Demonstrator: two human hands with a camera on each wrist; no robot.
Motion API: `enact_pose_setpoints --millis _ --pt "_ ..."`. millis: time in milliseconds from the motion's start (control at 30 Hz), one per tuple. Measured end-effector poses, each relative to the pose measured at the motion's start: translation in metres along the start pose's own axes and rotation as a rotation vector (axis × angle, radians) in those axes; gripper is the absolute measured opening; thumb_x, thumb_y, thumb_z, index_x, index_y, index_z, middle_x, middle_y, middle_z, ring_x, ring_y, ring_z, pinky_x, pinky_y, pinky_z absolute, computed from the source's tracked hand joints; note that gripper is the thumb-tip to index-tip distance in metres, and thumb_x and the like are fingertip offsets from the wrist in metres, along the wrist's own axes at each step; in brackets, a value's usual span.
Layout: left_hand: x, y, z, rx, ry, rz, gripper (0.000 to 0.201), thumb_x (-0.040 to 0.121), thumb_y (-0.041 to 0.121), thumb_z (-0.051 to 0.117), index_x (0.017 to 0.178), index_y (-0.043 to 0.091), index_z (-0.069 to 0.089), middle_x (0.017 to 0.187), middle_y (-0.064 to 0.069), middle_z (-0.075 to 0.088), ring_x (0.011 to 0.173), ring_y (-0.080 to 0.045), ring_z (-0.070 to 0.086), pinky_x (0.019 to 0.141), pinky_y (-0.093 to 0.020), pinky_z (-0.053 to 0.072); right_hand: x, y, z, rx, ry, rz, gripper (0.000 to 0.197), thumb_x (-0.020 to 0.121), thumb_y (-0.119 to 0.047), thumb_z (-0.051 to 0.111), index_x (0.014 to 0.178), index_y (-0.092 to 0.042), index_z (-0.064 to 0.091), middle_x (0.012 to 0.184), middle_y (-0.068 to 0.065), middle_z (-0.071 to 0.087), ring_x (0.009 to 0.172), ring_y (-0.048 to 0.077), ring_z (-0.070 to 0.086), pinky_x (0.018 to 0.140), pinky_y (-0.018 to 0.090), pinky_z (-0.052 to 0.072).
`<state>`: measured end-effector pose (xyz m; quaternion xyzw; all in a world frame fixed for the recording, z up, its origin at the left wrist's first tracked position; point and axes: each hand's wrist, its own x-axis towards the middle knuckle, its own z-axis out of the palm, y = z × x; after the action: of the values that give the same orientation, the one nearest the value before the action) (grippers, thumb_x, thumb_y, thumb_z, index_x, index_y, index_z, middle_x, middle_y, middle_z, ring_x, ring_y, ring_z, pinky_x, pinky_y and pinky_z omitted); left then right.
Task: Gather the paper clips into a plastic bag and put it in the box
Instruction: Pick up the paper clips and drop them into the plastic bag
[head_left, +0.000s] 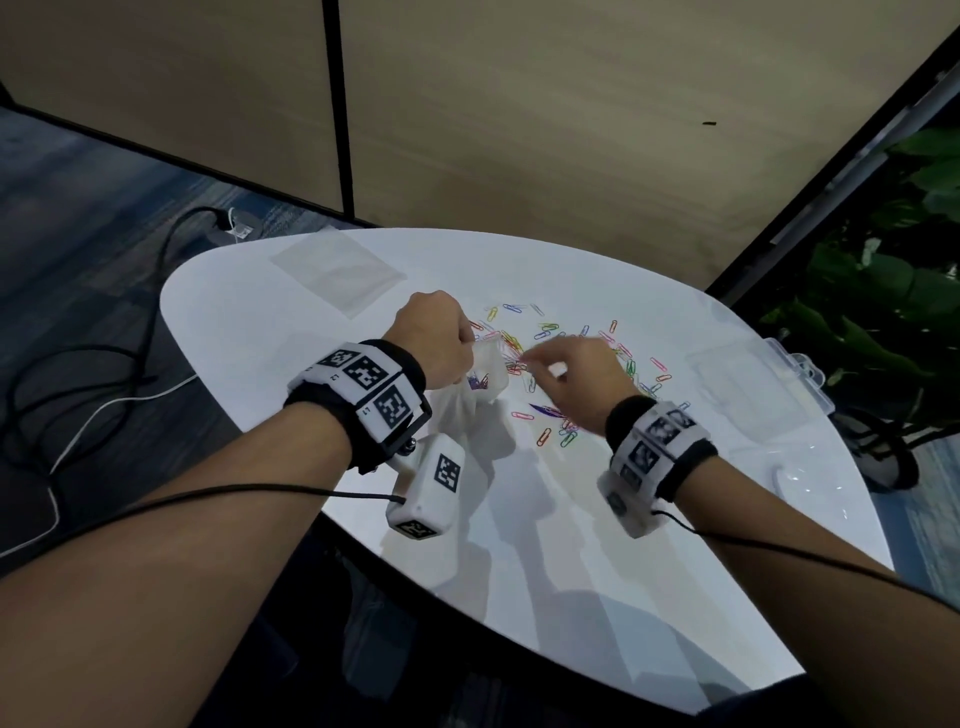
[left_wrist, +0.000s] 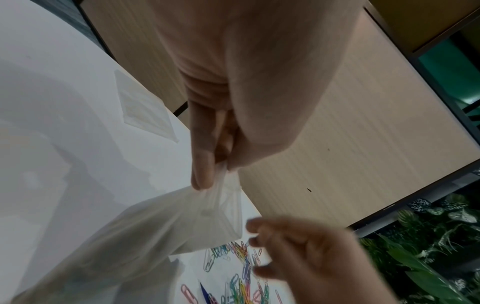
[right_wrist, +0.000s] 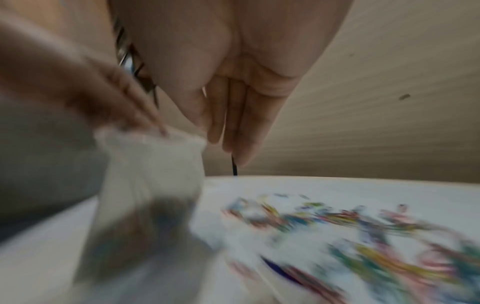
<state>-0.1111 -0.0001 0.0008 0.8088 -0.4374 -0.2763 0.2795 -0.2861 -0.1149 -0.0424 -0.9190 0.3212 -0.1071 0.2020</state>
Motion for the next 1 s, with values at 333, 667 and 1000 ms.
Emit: enact_pose_setpoints --millis 333,667,1000 --pt "-0.001 0.0 -0.004 0.045 -0.015 0.003 0.023 0.083 0.002 0.056 0.088 0.009 0.077 0.086 -0.007 0.074 0.077 -0.025 0.074 0.078 -0.035 0.062 -0.076 0.088 0.06 -0.561 -0.486 -0.305 0.065 0.101 -0.051 0.013 0.156 -0.022 -0.005 0.163 -0.003 -0.015 0.151 0.021 -0.012 0.122 0.042 -0.002" --pt "0.001 0.003 0.002 0.072 -0.036 0.033 0.024 0.083 0.003 0.053 0.08 0.009 0.076 0.078 -0.006 0.075 0.072 -0.023 0.075 0.076 -0.032 0.062 -0.027 0.127 0.044 -0.505 -0.311 0.072 0.046 0.103 -0.026 0.036 0.148 -0.016 0.035 0.156 0.013 0.031 0.135 0.042 0.04 0.104 0.05 0.045" --pt "-0.002 0.011 0.009 0.078 -0.076 0.053 0.026 0.084 0.005 0.052 0.07 0.01 0.073 0.07 -0.009 0.075 0.068 -0.018 0.074 0.073 -0.028 0.059 -0.017 0.111 0.019 -0.122 -0.027 0.44 0.015 0.083 -0.008 0.066 0.088 -0.013 0.08 0.084 0.002 0.074 0.078 0.016 0.064 0.081 0.021 0.05"
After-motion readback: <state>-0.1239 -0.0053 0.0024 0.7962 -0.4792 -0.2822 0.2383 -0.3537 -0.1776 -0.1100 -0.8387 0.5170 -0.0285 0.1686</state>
